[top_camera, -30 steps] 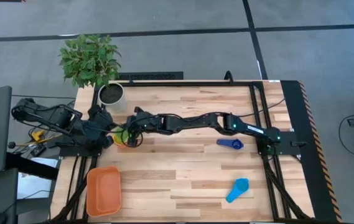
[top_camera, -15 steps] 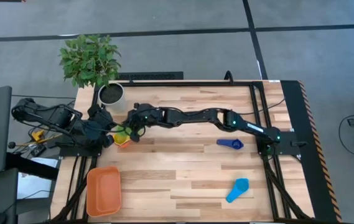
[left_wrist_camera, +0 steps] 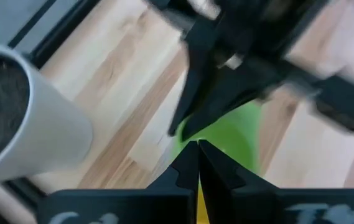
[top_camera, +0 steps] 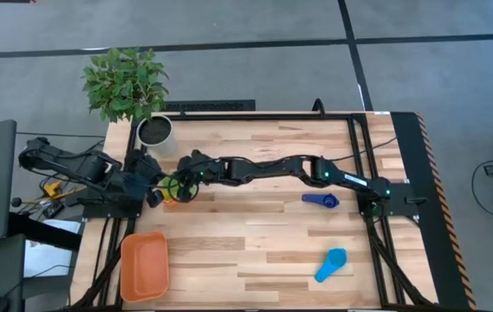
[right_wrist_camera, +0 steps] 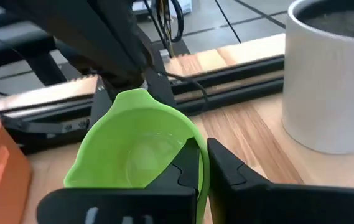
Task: Nest measuring cups in basket
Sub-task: Stack the green measuring cup on top of the yellow measuring cup
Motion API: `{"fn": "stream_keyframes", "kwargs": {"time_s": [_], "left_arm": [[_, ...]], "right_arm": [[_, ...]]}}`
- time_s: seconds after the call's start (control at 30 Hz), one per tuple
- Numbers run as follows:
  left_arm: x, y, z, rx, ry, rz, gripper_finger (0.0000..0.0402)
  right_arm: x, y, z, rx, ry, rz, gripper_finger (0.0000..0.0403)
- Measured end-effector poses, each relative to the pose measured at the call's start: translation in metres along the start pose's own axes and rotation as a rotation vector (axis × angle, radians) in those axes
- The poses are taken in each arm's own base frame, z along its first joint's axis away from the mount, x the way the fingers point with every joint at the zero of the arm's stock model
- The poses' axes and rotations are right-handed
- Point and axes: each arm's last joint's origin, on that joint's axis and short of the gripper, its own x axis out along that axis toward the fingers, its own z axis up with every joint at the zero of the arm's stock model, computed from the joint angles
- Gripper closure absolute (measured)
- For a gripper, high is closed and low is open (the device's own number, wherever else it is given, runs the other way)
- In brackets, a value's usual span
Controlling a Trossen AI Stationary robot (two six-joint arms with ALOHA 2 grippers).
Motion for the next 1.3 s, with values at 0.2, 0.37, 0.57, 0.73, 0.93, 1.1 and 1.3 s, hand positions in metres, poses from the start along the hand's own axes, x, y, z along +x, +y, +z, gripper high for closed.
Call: {"fn": "stream_keyframes", "kwargs": {"time_s": [0.2, 0.37, 0.57, 0.73, 0.93, 1.1, 1.3], "left_arm": [[0.008, 0.0, -0.009, -0.029, 0.024, 0.027, 0.0386], [0.015, -0.005, -0.01, -0.032, 0.01, 0.014, 0.0359], [0.017, -0.007, -0.01, -0.031, 0.016, 0.011, 0.0319], [0.018, -0.008, -0.012, -0.083, 0.045, -0.002, 0.0293], [0.018, -0.005, -0.015, -0.256, 0.086, 0.02, 0.0286], [0.017, 0.001, -0.021, -0.358, 0.128, 0.098, 0.0285], [0.018, 0.0, -0.021, -0.396, 0.122, 0.104, 0.0285]], "right_arm": [[0.0, 0.004, -0.002, -0.064, 0.019, 0.059, 0.0378], [0.0, 0.003, -0.003, -0.077, 0.038, 0.055, 0.0374], [0.0, 0.003, -0.003, -0.077, 0.036, 0.054, 0.0373], [0.0, 0.003, -0.003, -0.046, 0.032, 0.026, 0.0371], [-0.001, 0.006, -0.004, 0.027, 0.018, -0.048, 0.0373], [-0.001, 0.007, -0.005, 0.076, 0.017, -0.078, 0.0372], [-0.001, 0.006, -0.003, 0.108, -0.008, -0.12, 0.0373]]}}
